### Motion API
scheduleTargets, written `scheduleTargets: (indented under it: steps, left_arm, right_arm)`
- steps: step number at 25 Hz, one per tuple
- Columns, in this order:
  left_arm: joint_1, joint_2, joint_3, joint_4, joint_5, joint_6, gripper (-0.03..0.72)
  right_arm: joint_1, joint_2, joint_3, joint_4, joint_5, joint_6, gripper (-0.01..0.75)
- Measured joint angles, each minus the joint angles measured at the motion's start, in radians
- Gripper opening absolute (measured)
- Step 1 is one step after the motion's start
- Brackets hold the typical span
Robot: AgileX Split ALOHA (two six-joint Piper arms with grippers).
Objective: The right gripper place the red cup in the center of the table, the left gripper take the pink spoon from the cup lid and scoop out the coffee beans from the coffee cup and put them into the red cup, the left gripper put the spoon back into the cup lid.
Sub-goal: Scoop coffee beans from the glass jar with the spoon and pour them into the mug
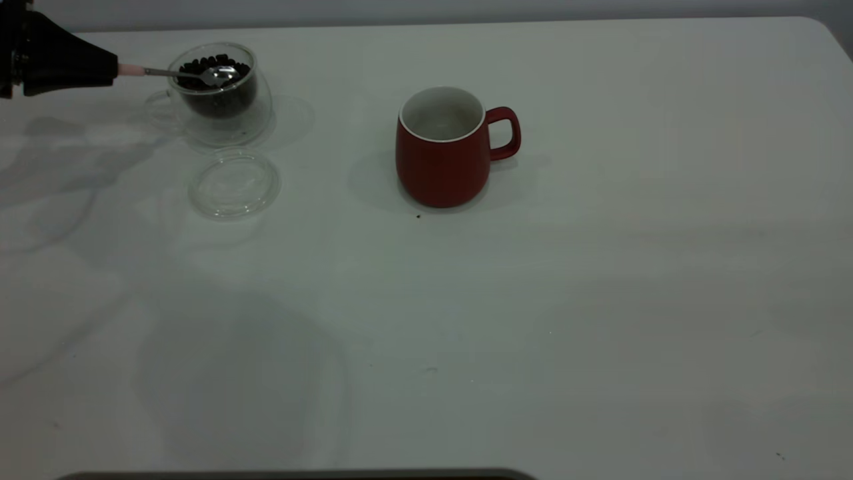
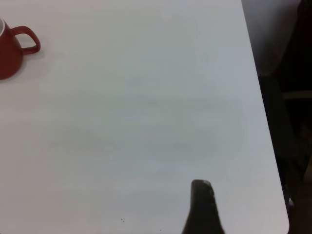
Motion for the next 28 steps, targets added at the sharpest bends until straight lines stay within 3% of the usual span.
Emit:
scheduleTargets:
  steps: [17,28]
  left_arm:
    - [0.001,0.002,0.000,0.003,0.026,-0.291,0.123]
    - [0.053,0.073,-0.005,-0.101,0.162,-0.323,0.123]
  right_arm:
    - [0.000,0.000,0.000,0.000,0.000,0.000,0.591]
    - [0.000,-0.001,0.000,0.000,0.000,0.000,0.591]
